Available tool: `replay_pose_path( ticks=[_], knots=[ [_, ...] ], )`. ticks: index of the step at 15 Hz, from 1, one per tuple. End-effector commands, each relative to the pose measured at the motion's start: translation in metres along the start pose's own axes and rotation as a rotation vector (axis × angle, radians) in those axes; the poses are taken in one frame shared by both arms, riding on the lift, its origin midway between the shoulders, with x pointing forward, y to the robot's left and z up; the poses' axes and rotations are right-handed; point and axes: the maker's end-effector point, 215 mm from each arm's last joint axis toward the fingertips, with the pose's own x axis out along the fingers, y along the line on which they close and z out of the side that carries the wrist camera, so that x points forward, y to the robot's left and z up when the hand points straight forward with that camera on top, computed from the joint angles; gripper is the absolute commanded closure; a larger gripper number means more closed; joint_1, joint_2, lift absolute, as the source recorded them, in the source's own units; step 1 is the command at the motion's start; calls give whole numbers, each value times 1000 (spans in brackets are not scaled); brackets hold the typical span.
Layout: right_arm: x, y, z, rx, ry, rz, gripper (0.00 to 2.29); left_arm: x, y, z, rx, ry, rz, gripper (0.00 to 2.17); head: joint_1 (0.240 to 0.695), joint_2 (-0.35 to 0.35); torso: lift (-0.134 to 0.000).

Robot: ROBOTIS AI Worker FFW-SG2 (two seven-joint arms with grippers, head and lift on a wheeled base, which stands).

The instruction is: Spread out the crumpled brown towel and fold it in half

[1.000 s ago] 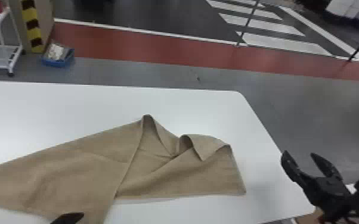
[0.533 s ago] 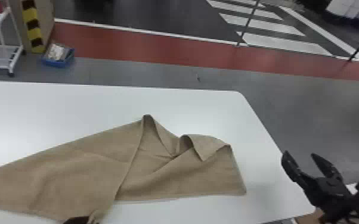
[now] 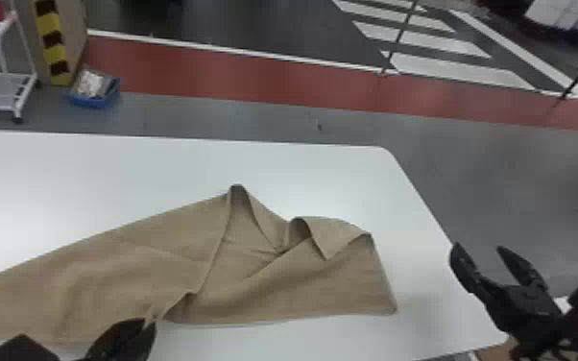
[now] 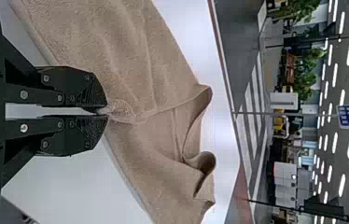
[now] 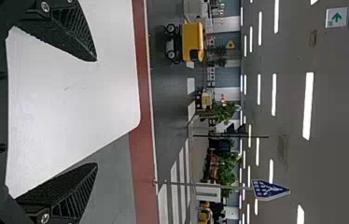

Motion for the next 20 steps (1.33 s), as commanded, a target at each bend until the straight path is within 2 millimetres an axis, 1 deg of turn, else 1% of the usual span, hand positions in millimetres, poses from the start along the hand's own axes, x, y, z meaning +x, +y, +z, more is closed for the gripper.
replay_pose_path(
  ticks=[1,2,3,5,6,8,9,10,11,12,13,14,15,18,19,20],
  knots=[
    [2,4,-1,3,3,7,83,0,27,37,1,-68,42,1065,695,-350,-123],
    [4,7,-1,3,2,12,83,8,45,66,6,-122,74,1065,695,-350,-123],
    [5,12,-2,8,5,20,83,16,65,84,-1,-158,112,1065,695,-350,-123],
    [7,21,2,4,4,31,83,34,119,110,-27,-207,211,1065,695,-350,-123],
    [7,22,1,7,9,32,83,41,145,121,-34,-223,257,1065,695,-350,-123],
    [7,20,0,7,21,29,83,51,190,145,-36,-273,341,1065,695,-350,-123],
    [7,20,0,7,23,28,83,50,211,152,-39,-289,384,1065,695,-350,-123],
    [7,19,-1,5,25,27,83,51,230,157,-54,-303,402,1234,695,-350,-123],
    [8,21,-3,1,34,25,83,52,248,159,-65,-314,427,1342,695,-350,-123],
    [10,24,-5,-2,40,29,83,58,260,154,-72,-300,442,1342,695,-350,-123],
    [13,33,-10,-6,54,44,83,61,276,145,-77,-291,478,1342,695,-350,-123],
    [17,41,-13,-8,62,57,83,62,286,153,-61,-347,512,1342,695,-338,-123],
    [19,48,-17,0,75,69,83,67,290,160,-41,-396,531,1339,695,-302,-123],
    [25,73,-14,-15,87,108,83,85,302,175,26,-466,592,1328,695,-263,-123],
    [26,79,-14,-26,94,119,83,91,304,177,31,-460,580,839,695,-255,-123],
    [24,83,-16,-29,99,125,83,94,305,176,28,-451,577,56,695,-242,-123]
  ],
)
